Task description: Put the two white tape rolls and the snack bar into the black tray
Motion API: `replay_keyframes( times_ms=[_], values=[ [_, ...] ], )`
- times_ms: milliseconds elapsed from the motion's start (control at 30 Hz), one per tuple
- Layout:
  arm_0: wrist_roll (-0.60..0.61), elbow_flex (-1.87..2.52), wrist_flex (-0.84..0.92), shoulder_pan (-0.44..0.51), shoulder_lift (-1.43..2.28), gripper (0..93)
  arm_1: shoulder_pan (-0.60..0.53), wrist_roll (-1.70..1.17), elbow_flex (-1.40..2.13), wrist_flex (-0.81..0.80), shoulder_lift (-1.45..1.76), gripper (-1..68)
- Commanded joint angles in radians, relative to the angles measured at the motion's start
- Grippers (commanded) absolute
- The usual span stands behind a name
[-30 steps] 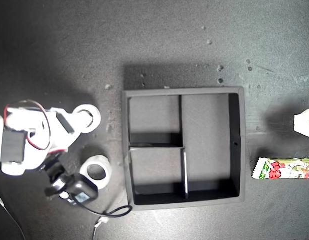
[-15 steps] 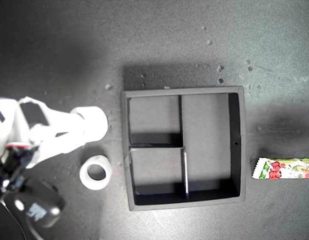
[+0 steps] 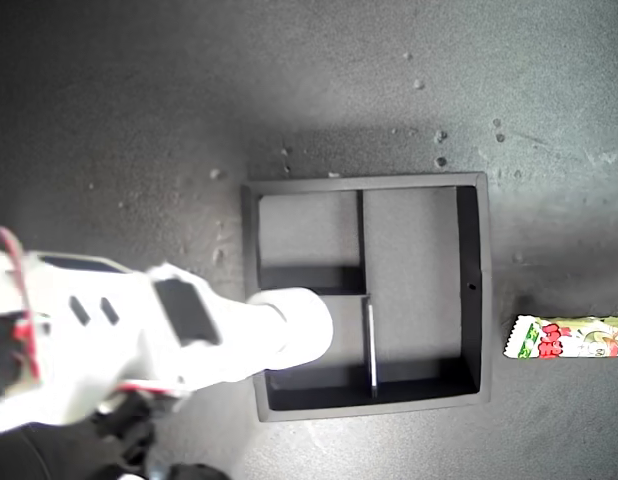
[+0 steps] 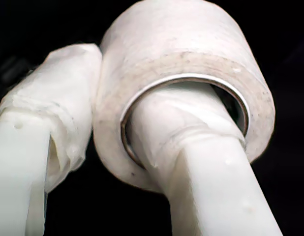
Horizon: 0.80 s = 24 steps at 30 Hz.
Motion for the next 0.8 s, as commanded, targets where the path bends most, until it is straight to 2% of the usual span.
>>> replay_keyframes(
  times_ms=[0, 133, 300, 433, 600, 700, 767],
  values=[
    [-0.041, -0.103, 0.005, 0.038, -0.086, 0.1, -0.038, 0.129, -0.17, 0.152, -0.117, 17.6],
    [-0.066, -0.15, 0.009, 0.066, -0.196, 0.1, -0.124, 0.371, 0.015, 0.147, -0.118, 25.1],
    [-0.071, -0.25, 0.041, 0.071, -0.324, 0.1, -0.247, 0.528, 0.202, -0.046, -0.12, 24.6],
    [-0.055, -0.442, 0.14, 0.067, -0.469, 0.1, -0.319, 0.598, 0.344, -0.179, -0.12, 24.5],
    [-0.04, -0.973, 0.426, 0.061, -0.79, 0.1, -0.405, 0.673, 0.423, -0.238, -0.12, 25.1],
    [-0.049, -1.677, 0.727, 0.048, -1.181, 0.1, -0.439, 0.69, 0.479, -0.287, -0.12, 25.2],
    [-0.087, -1.597, 0.758, 0.031, -1.155, 0.0, -0.457, 0.693, 0.517, -0.321, -0.12, 25.3]
  ],
)
